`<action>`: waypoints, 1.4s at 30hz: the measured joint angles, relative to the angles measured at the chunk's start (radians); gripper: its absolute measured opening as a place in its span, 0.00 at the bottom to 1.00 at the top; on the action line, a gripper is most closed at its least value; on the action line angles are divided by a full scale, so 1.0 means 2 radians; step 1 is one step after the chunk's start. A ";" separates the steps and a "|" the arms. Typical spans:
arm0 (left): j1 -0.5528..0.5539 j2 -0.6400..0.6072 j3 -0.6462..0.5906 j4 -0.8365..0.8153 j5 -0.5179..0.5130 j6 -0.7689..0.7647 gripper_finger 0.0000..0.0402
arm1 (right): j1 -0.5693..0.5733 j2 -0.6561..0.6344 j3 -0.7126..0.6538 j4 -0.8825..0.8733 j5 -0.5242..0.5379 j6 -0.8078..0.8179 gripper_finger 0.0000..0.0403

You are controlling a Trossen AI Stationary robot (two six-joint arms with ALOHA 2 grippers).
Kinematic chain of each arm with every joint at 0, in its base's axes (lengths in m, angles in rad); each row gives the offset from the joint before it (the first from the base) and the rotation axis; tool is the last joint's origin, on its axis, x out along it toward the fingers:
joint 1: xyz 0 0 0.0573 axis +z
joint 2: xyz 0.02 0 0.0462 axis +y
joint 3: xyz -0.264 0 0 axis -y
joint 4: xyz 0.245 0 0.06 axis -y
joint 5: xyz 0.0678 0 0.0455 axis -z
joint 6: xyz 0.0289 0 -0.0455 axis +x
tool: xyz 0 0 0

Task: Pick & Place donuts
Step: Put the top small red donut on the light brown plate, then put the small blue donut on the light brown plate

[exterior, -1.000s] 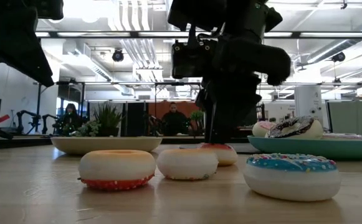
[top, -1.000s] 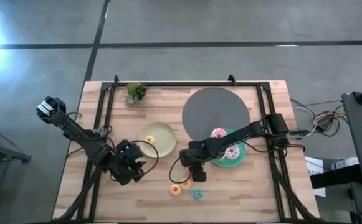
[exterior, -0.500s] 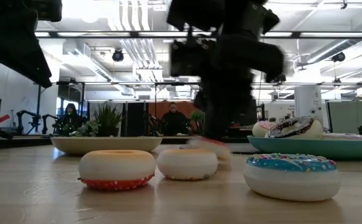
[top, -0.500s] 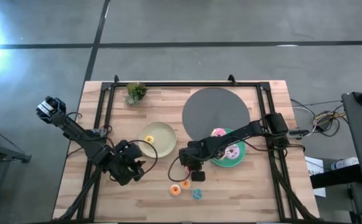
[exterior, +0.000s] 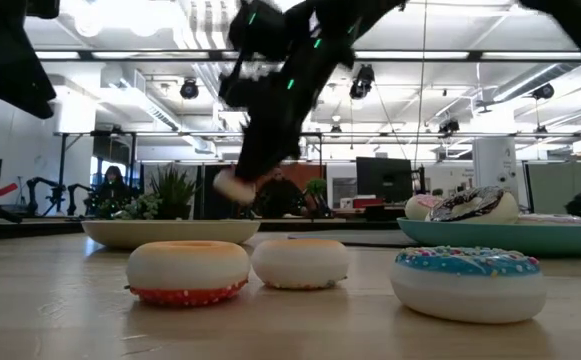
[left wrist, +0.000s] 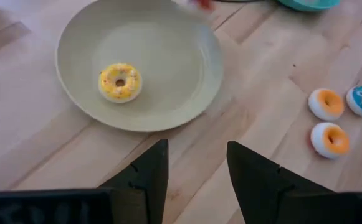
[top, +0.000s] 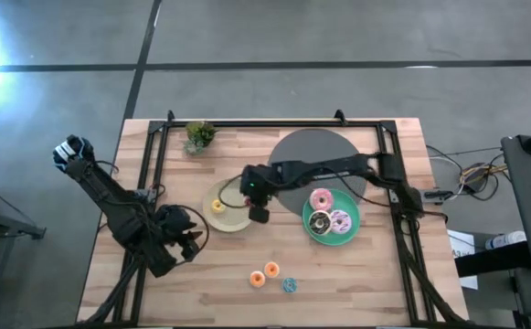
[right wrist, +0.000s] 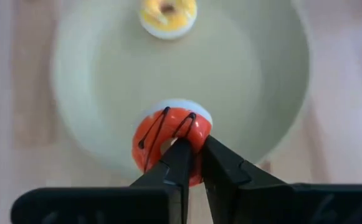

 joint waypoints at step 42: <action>-0.001 0.001 -0.017 -0.003 -0.022 -0.016 0.34 | 0.080 -0.114 -0.055 -0.105 0.027 -0.071 0.46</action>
